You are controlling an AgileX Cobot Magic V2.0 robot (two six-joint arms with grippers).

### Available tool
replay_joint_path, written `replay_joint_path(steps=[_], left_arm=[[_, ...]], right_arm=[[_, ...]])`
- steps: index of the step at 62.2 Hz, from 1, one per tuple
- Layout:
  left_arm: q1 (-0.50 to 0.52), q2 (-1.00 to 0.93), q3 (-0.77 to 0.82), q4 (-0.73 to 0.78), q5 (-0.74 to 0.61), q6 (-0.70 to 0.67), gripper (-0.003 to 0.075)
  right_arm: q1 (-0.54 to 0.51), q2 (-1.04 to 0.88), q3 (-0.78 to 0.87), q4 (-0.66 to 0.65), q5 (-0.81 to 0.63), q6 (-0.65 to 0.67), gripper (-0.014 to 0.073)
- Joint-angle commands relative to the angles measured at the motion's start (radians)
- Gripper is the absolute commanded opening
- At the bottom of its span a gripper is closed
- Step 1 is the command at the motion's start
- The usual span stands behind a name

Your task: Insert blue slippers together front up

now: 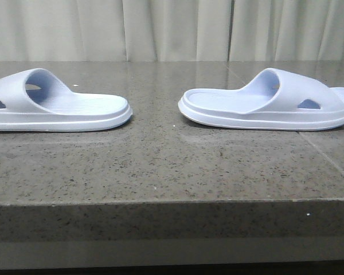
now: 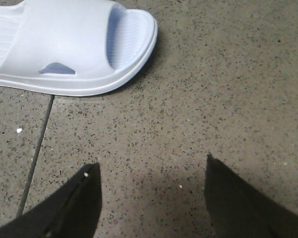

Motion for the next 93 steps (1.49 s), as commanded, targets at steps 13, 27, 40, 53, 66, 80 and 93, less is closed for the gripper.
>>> replay_joint_path(steps=[13, 27, 40, 53, 66, 80, 93], left_arm=[[-0.024, 0.000, -0.001, 0.055, 0.031, -0.008, 0.0174], [-0.024, -0.002, -0.001, 0.050, 0.049, -0.007, -0.0020], [-0.024, -0.024, -0.037, 0.023, 0.148, -0.007, -0.0020], [-0.024, -0.112, -0.070, -0.049, 0.205, -0.007, -0.0020], [-0.024, -0.240, -0.064, -0.091, 0.211, -0.007, -0.0020], [-0.024, -0.398, 0.031, -0.193, 0.207, 0.024, -0.0020], [-0.024, -0.516, 0.186, -0.361, 0.200, 0.105, -0.0020]], right_arm=[[-0.005, 0.000, -0.032, -0.007, -0.051, -0.007, 0.0476], [-0.005, 0.000, -0.032, -0.007, -0.051, -0.007, 0.0476], [-0.005, 0.000, -0.032, -0.007, -0.051, -0.007, 0.0476], [-0.005, 0.000, -0.032, -0.007, -0.052, -0.007, 0.0476], [-0.005, 0.000, -0.032, -0.007, -0.052, -0.007, 0.0476], [-0.005, 0.000, -0.032, 0.000, -0.052, -0.007, 0.0476], [-0.005, 0.000, -0.032, 0.000, -0.052, -0.007, 0.0476]])
